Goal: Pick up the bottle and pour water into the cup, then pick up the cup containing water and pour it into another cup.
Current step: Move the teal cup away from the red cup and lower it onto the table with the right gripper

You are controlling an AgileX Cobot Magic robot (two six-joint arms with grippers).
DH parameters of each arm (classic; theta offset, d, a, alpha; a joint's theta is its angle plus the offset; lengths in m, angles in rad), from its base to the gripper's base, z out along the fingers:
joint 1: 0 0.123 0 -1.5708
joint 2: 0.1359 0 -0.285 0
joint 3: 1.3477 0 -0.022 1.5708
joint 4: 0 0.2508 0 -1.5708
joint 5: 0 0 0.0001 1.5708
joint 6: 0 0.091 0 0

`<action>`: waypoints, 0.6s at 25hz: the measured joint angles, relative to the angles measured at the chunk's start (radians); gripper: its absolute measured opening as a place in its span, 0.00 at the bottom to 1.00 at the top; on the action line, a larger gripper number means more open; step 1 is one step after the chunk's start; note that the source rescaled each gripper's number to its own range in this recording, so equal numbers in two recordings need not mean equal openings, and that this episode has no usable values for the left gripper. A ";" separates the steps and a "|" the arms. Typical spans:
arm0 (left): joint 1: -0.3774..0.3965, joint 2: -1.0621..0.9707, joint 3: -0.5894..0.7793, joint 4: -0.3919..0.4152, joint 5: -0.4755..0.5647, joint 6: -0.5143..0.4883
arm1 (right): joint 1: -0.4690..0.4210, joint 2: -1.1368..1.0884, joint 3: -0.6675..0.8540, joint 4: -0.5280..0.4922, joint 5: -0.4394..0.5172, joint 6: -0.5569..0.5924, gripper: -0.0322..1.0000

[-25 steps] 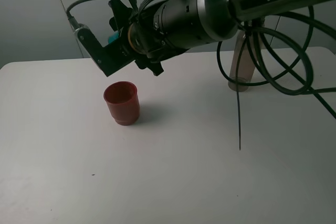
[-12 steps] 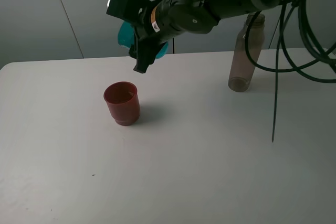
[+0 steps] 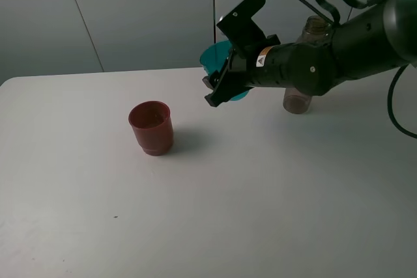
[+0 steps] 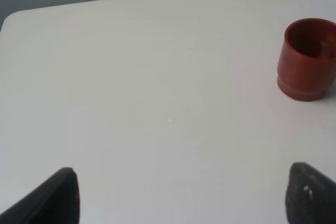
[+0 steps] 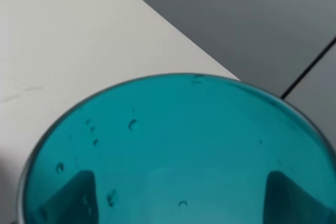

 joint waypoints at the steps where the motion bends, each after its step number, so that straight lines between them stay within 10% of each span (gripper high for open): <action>1: 0.000 0.000 0.000 0.000 0.000 0.000 | -0.004 0.002 0.038 0.010 -0.074 0.002 0.05; 7: 0.000 0.000 0.000 0.000 0.000 0.000 | -0.011 0.084 0.104 0.026 -0.357 0.164 0.05; 15: 0.000 0.000 0.000 0.000 0.000 0.000 | -0.011 0.270 0.042 0.018 -0.402 0.206 0.05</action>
